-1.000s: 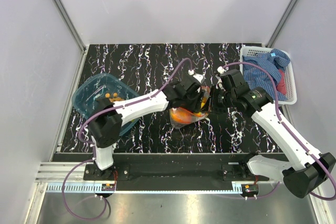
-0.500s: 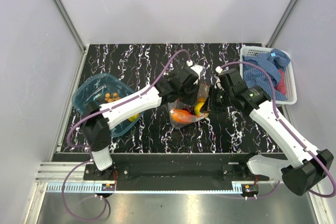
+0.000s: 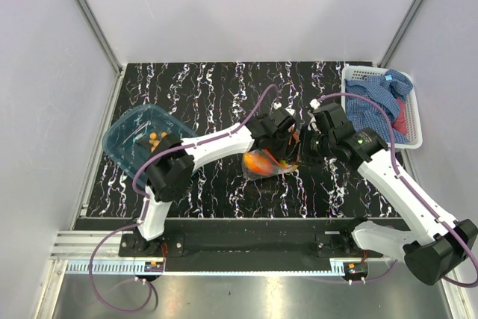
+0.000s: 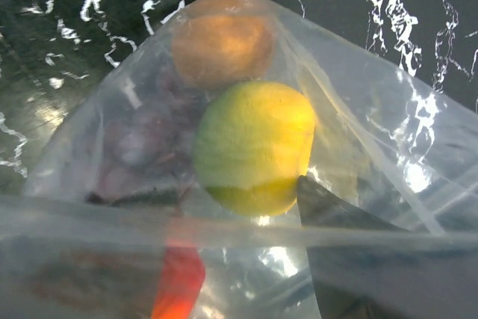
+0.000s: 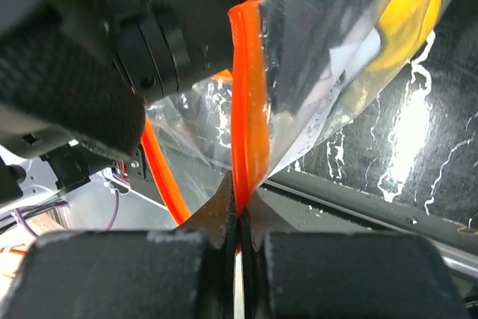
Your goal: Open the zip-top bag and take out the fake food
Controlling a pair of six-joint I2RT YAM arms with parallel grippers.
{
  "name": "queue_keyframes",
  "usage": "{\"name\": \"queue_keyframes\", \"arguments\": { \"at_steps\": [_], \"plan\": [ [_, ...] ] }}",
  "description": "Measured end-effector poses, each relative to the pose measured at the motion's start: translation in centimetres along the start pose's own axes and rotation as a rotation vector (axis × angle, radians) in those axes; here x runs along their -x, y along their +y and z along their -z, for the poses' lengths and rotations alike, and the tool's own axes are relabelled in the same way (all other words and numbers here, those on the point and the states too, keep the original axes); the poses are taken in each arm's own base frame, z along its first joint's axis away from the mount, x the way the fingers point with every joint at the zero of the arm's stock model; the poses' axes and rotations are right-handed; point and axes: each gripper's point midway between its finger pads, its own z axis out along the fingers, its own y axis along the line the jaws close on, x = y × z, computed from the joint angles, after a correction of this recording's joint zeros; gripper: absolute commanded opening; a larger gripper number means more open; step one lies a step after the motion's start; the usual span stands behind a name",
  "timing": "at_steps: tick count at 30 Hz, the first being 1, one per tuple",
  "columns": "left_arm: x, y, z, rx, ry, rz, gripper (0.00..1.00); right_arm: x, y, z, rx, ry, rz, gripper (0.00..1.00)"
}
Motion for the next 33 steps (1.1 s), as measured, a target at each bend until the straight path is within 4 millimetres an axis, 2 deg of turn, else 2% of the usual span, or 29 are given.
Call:
{"name": "queue_keyframes", "arguments": {
  "at_steps": [5, 7, 9, 10, 13, 17, 21, 33],
  "plan": [
    [0.1, -0.5, -1.2, -0.02, -0.008, 0.031, 0.7, -0.7, -0.6, -0.2, -0.007, 0.006, -0.028, 0.0],
    [0.1, -0.6, -1.5, -0.028, -0.014, 0.036, 0.64, -0.8, -0.6, -0.2, -0.003, -0.001, -0.035, 0.0],
    [-0.1, -0.5, -1.9, -0.032, -0.018, 0.035, 0.53, -0.9, -0.8, -0.1, -0.004, -0.008, -0.043, 0.0],
    [-0.1, -0.5, -2.0, -0.033, -0.02, 0.035, 0.4, -1.0, -0.9, 0.0, -0.005, -0.011, -0.046, 0.0],
    [-0.3, -0.2, -2.4, -0.036, -0.032, 0.022, 0.16, -1.0, -0.9, 0.1, -0.006, -0.018, -0.053, 0.0],
    [0.1, 0.1, -1.7, -0.024, -0.054, -0.014, 0.01, -1.0, -0.9, 0.2, -0.006, -0.021, -0.058, 0.0],
    [0.7, 0.4, 0.5, -0.003, -0.075, -0.054, 0.0, -1.0, -0.9, 0.2, -0.007, -0.022, -0.056, 0.0],
    [2.4, -0.4, 9.9, -0.019, -0.135, -0.172, 0.0, -0.9, -1.4, -1.2, -0.035, 0.013, -0.039, 0.0]
  ]
}}
